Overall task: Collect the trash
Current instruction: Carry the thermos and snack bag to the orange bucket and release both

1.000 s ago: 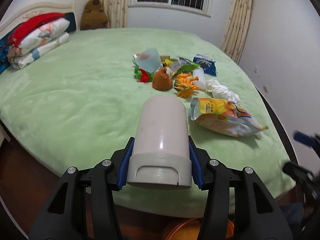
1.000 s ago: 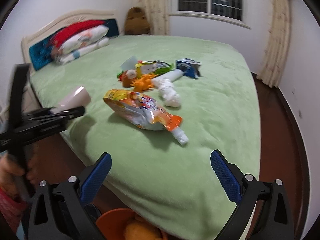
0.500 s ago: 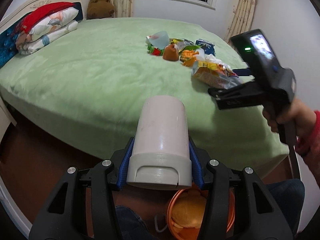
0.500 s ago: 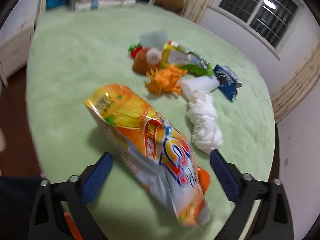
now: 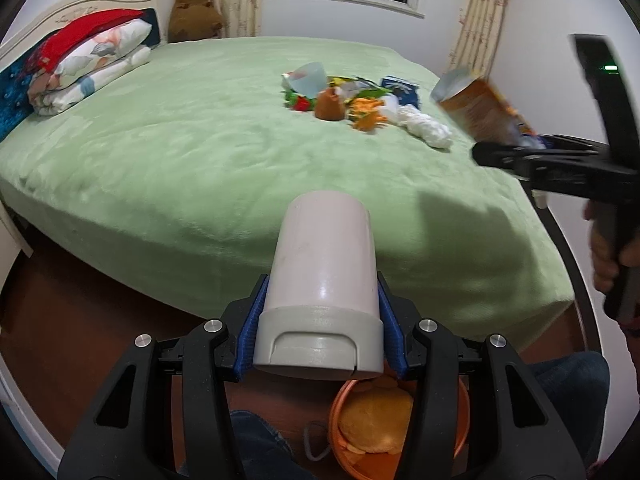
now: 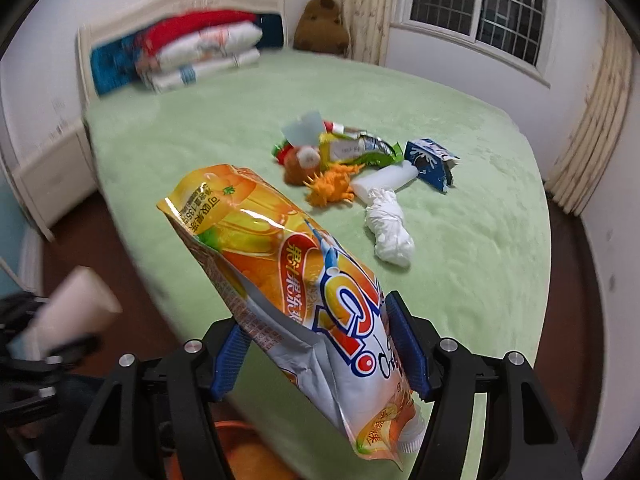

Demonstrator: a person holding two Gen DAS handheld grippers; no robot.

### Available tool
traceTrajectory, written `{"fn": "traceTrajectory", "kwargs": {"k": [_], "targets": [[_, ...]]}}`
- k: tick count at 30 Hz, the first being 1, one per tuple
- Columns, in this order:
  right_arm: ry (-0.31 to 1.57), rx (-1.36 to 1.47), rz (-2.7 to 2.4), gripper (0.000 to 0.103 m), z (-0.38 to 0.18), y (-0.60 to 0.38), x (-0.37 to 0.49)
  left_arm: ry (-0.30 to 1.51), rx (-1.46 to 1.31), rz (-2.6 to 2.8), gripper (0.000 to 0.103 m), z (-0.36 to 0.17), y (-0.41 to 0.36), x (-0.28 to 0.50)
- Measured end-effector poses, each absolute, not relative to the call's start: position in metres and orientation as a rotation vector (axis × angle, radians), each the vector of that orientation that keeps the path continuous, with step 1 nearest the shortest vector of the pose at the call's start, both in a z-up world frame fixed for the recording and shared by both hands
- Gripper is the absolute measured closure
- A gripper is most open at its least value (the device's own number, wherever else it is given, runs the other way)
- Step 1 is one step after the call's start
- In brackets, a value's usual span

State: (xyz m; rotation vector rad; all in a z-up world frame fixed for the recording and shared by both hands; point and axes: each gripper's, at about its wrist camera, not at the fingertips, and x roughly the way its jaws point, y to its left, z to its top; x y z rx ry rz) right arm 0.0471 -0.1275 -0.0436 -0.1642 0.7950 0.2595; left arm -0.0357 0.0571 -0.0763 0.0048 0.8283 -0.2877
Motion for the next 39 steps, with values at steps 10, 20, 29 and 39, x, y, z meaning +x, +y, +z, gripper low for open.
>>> {"fn": "traceTrajectory", "kwargs": {"k": [10,20,29,39], "targets": [[0.864,0.083,0.314,0.039,-0.068,-0.163,-0.053,0.939,0.075,-0.422,0.054,-0.107,0.022,-0.073],[1.14,0.31,0.259,0.039,-0.183,-0.169,-0.1,1.2,0.157,-0.447,0.054,-0.207,-0.015,-0.1],[1.301,0.398,0.178,0.039,-0.256,-0.162,-0.114,1.37,0.204,-0.409,0.054,-0.264,-0.032,-0.113],[1.301,0.404,0.164,0.022,-0.26,-0.164,-0.113,1.412,0.221,-0.397,0.051,-0.275,-0.04,-0.106]]}}
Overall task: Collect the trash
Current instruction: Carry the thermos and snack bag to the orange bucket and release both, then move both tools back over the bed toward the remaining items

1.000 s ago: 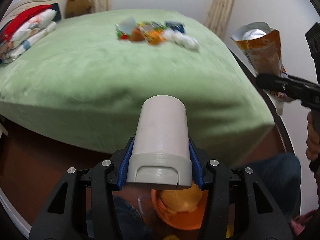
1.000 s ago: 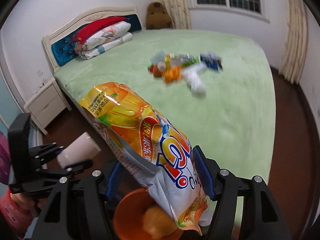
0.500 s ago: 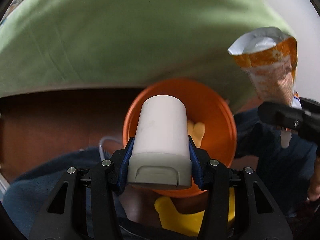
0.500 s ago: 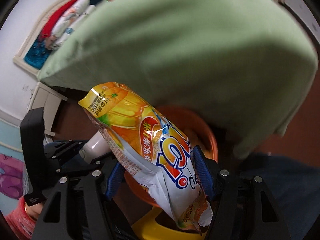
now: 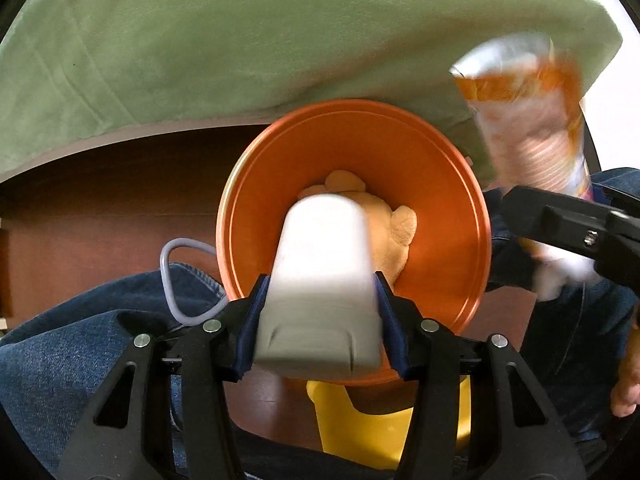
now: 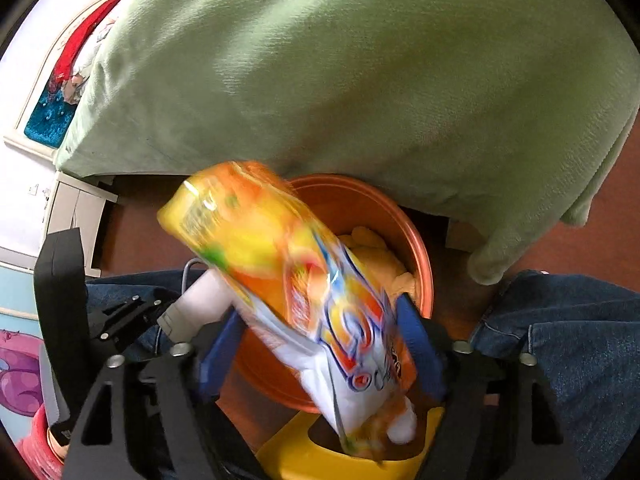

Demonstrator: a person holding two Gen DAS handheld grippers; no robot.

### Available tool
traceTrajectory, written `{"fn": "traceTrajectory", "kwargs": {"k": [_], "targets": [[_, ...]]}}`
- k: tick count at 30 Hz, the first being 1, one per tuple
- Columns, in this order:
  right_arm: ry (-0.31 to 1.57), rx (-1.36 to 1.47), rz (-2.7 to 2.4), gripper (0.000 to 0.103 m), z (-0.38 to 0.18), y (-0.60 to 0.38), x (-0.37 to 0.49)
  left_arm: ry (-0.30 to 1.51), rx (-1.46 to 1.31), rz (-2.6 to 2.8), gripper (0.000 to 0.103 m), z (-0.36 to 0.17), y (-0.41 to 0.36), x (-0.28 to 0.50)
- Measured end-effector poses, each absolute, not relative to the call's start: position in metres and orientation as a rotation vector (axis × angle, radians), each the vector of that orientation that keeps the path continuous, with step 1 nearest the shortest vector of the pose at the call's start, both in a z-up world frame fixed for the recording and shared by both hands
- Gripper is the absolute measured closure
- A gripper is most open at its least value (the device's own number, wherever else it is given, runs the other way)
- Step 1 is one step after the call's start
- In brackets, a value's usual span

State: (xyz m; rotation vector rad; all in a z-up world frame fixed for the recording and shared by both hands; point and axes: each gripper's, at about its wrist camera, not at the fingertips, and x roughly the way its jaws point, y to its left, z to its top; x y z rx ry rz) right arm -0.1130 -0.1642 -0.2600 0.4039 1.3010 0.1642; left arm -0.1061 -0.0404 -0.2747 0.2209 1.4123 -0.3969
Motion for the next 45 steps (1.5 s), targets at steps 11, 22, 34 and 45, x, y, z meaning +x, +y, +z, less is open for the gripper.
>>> {"fn": "traceTrajectory", "kwargs": {"k": [11,22,34,45], "targets": [[1.294,0.415,0.151,0.02,-0.254,-0.173,-0.11,1.42,0.178,-0.373,0.032,-0.269,-0.034,-0.095],[1.261,0.408,0.14,0.019,-0.242,-0.181,-0.11,1.38,0.14,-0.364,0.032,-0.263,-0.033,-0.099],[0.939,0.267,0.128,0.015,-0.133,-0.197,-0.103,1.066,0.169,-0.338,0.026,-0.17,-0.03,-0.083],[0.69,0.172,0.1,0.01,-0.042,-0.211,-0.064,0.773,0.105,-0.304,0.013,-0.068,-0.03,-0.029]]}}
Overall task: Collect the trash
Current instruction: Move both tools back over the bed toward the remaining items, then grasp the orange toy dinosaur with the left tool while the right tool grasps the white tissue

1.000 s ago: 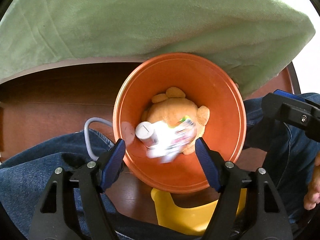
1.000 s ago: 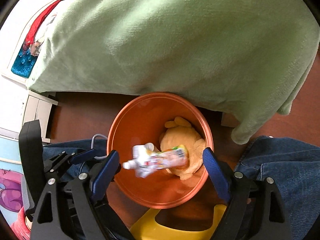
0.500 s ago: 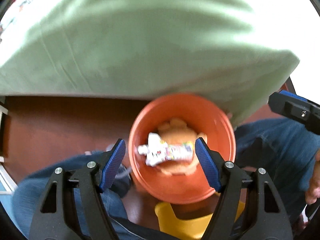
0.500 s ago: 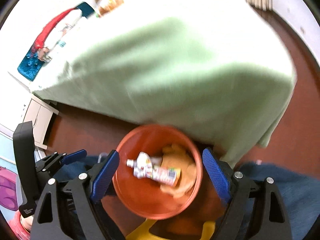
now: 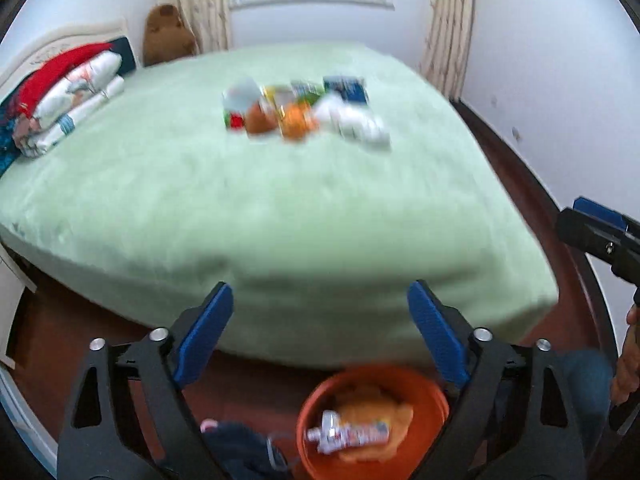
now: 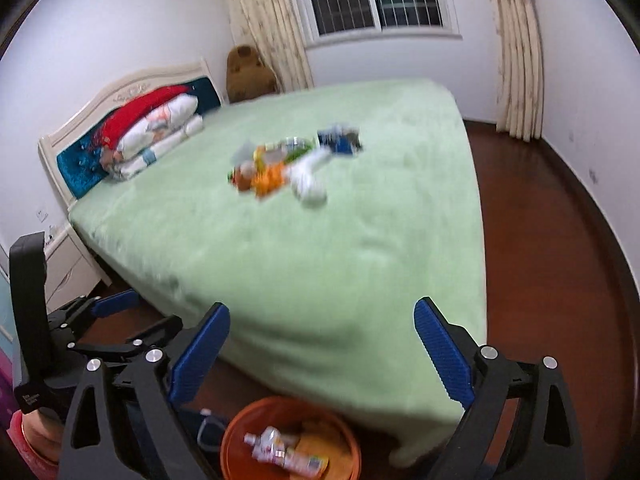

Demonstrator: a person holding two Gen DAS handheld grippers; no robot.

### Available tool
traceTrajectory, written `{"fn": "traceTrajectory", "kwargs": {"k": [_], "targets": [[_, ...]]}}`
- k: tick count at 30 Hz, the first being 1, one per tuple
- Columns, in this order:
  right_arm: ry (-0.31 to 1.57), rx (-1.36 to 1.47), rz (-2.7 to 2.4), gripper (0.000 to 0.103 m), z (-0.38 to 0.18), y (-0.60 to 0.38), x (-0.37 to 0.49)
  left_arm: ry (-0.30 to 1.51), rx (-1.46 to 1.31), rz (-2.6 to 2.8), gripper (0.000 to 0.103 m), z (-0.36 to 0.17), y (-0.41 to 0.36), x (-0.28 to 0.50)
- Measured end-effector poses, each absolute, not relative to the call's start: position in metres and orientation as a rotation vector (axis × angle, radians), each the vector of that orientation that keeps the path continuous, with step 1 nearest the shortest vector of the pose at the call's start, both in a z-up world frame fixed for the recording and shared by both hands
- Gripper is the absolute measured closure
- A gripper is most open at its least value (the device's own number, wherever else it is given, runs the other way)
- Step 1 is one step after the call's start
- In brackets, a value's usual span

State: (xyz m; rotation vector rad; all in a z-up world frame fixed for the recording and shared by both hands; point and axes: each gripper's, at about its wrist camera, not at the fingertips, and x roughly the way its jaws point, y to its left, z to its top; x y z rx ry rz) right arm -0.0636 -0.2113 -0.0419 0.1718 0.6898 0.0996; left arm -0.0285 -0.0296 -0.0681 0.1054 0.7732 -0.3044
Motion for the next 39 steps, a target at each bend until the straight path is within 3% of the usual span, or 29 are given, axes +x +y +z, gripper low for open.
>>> {"fn": "traceTrajectory", "kwargs": {"k": [9,17,18,20,22,24,39], "targets": [[0.638,0.034,0.106,0.009,-0.018,-0.192,0.032,0.7,0.038,-0.266,0.012,-0.041,-0.021,0.023],[0.795,-0.042,0.101,0.009,-0.059,-0.17,0.159,0.705,0.025,-0.243,0.012,-0.04,-0.009,0.048],[0.834,-0.055,0.087,0.012,-0.07,-0.167,0.173,0.708,0.023,-0.239,0.012,-0.041,-0.007,0.052],[0.899,-0.098,0.043,0.027,-0.089,-0.162,0.192,0.711,0.025,-0.23,0.012,-0.043,-0.005,0.06],[0.947,-0.106,0.057,0.055,-0.103,-0.16,0.205,0.716,0.026,-0.229,0.012,-0.046,-0.004,0.067],[0.951,-0.051,0.13,0.073,-0.103,-0.161,0.204,0.722,0.031,-0.234,0.012,-0.051,-0.006,0.074],[0.729,0.089,0.147,0.073,-0.031,-0.227,0.081,0.782,-0.16,-0.368,0.012,-0.084,-0.026,0.159]]}}
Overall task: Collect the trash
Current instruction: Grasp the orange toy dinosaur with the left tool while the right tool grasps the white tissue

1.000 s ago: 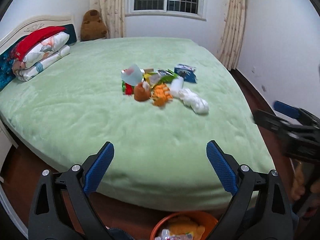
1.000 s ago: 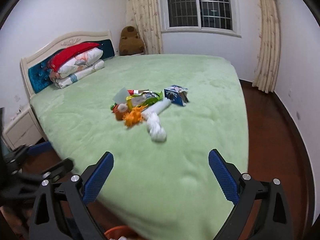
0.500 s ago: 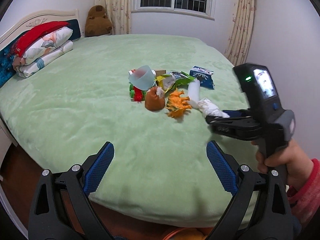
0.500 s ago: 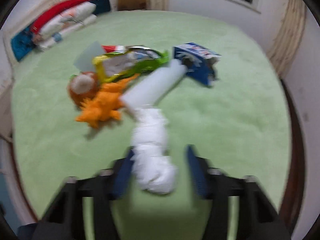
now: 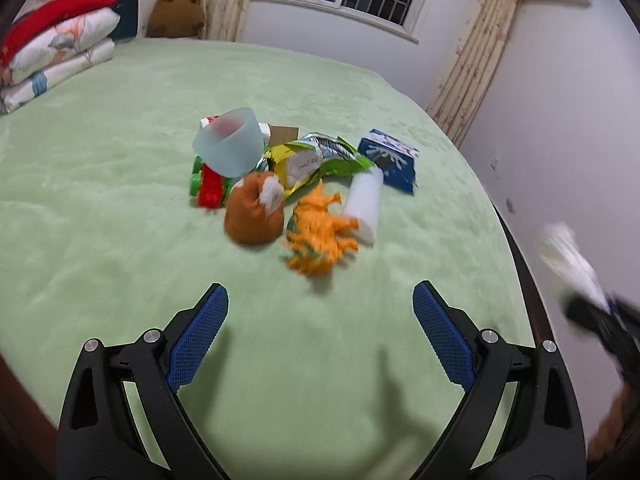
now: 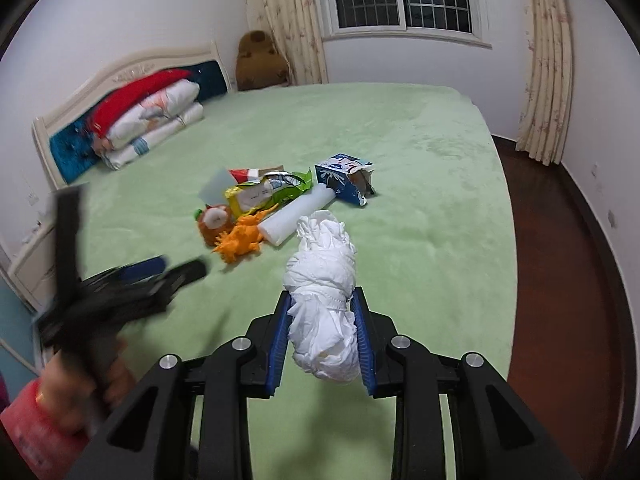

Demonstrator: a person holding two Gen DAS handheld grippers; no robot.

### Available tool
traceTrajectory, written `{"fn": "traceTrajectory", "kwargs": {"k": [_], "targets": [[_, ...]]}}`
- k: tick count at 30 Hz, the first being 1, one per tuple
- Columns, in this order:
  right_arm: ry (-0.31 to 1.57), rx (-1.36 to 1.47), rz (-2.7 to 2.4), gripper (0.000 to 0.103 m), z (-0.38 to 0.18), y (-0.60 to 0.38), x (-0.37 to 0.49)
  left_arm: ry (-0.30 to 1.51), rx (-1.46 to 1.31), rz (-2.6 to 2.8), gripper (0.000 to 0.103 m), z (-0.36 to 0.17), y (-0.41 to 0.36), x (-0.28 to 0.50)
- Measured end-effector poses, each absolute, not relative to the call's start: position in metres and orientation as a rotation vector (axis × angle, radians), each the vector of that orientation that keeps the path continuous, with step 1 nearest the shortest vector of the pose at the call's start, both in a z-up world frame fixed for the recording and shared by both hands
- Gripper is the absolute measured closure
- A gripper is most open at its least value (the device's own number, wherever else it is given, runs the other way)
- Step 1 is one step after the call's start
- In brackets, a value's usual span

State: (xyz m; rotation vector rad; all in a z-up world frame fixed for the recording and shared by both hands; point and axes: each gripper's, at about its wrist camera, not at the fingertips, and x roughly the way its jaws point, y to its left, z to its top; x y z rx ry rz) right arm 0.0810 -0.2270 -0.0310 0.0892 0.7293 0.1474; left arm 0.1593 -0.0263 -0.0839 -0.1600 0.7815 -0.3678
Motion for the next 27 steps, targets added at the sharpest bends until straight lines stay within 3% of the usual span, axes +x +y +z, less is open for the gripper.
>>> {"fn": "traceTrajectory", "kwargs": {"k": [9,10,11,14,15,27], "targets": [[0.682,0.155,0.238,0.073,-0.016,-0.228,0.029,0.842,-0.184,-0.287,0.012,-0.1,-0.044,0.217],[0.68,0.154,0.246,0.073,-0.015,-0.228,0.025,0.857,-0.178,-0.276,0.016,-0.103,-0.047,0.223],[0.674,0.15,0.246,0.073,-0.013,-0.227,0.022,0.869,-0.165,-0.262,0.03,-0.105,-0.048,0.226],[0.657,0.137,0.248,0.073,-0.007,-0.225,0.015,0.885,-0.167,-0.259,0.054,-0.109,-0.049,0.232],[0.652,0.133,0.245,0.073,-0.006,-0.225,0.012,0.88,-0.157,-0.256,0.057,-0.107,-0.05,0.23],[0.648,0.151,0.236,0.073,-0.008,-0.223,0.004,0.833,-0.133,-0.303,0.057,-0.088,-0.039,0.205]]}}
